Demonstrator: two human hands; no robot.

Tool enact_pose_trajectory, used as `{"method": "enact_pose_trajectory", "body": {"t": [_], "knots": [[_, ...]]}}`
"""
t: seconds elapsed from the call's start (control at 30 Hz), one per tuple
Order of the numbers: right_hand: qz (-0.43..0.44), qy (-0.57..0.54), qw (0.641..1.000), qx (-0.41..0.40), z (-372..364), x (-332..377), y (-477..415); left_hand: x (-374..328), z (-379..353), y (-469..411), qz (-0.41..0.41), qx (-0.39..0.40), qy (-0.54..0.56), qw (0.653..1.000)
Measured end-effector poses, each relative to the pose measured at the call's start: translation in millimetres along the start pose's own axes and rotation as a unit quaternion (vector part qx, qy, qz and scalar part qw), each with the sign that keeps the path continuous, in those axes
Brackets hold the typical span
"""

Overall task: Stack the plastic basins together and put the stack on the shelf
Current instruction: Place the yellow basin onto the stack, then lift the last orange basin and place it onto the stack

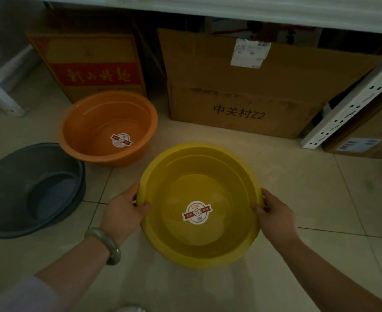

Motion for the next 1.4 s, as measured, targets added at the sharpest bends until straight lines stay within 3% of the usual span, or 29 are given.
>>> {"method": "enact_pose_trajectory", "body": {"t": [0.47,0.67,0.9,1.0,1.2,1.4], "knots": [[0.037,0.063,0.997,0.031,-25.1,29.9,-16.4,19.9,12.1,-13.0,0.022,-0.013,0.071,0.997],[0.018,0.085,0.996,0.023,-27.4,39.7,-40.3,39.4,13.7,-20.3,0.087,0.022,0.179,0.980],[0.172,0.083,0.980,-0.056,-26.3,140.0,-73.3,70.5,50.3,-58.1,0.176,-0.083,0.278,0.941],[0.226,0.034,0.971,-0.062,-43.5,193.3,-82.5,88.5,67.4,-73.8,0.190,-0.098,0.235,0.948],[0.227,-0.055,0.972,0.024,-97.1,264.3,-109.0,111.6,99.9,-98.5,0.194,-0.136,0.225,0.945],[0.129,-0.081,0.981,0.121,-149.3,289.3,-134.8,99.5,128.9,-125.1,0.164,-0.165,0.394,0.889]]}}
Point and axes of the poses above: each hand's wrist, its own y-axis away from the middle knuckle, its own z-axis out of the back of the hand, x = y × z, the point moved 7 cm from there along -y, towards the middle knuckle, and after that the axes turned 9 degrees about y, right-handed, at the moved point
